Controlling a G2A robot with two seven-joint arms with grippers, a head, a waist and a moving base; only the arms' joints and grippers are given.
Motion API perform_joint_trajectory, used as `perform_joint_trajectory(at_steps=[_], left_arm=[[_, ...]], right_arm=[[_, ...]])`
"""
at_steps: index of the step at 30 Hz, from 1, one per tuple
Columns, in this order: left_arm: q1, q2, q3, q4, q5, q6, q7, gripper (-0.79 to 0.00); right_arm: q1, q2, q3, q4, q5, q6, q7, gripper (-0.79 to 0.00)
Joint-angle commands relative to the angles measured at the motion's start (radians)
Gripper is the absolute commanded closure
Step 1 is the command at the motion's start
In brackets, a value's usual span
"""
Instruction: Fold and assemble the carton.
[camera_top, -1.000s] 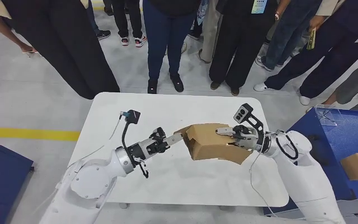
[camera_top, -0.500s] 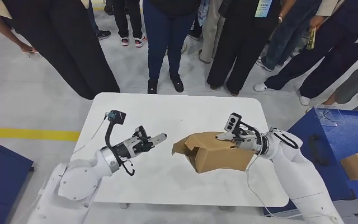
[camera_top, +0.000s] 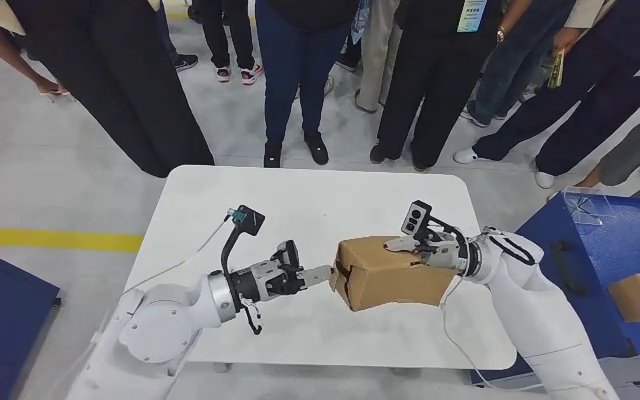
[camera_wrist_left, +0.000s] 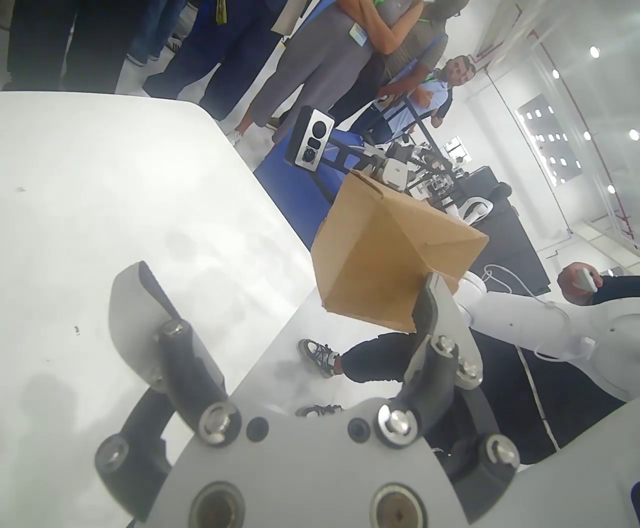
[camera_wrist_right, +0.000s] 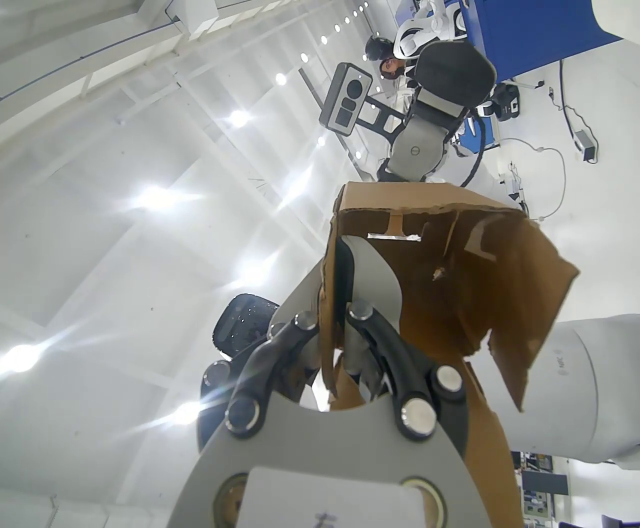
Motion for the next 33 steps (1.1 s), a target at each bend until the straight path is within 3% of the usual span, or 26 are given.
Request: perform_joint_trajectory(at_steps=[1,12,22,27,33], left_arm=[[-0.005,-0.001,0.013,0.001,0.006,0.01,0.005,-0.785],[-0.093,-0.021,0.158,0.058,0.073,0.056,-0.012,-0.785],[-0.176,-0.048,0.256,0.147,0.092,0.07,0.04,-0.785],[-0.16,-0.044,0.221,0.142,0.077,0.064,0.048,-0.785],[-0.055,-0.017,0.07,0.069,0.018,0.033,0.039,-0.785]], right_arm=[[-0.002,0.001,-0.001,-0.001,-0.005,-0.003,0.007,0.0],[-0.015,0.025,-0.02,0.01,-0.018,-0.041,0.046,0.0],[-0.006,0.05,-0.061,0.033,-0.005,-0.065,0.07,0.0],[0.02,0.056,-0.059,0.061,0.022,-0.05,0.055,0.0],[0.027,0.058,-0.057,0.071,0.031,-0.039,0.044,0.0]])
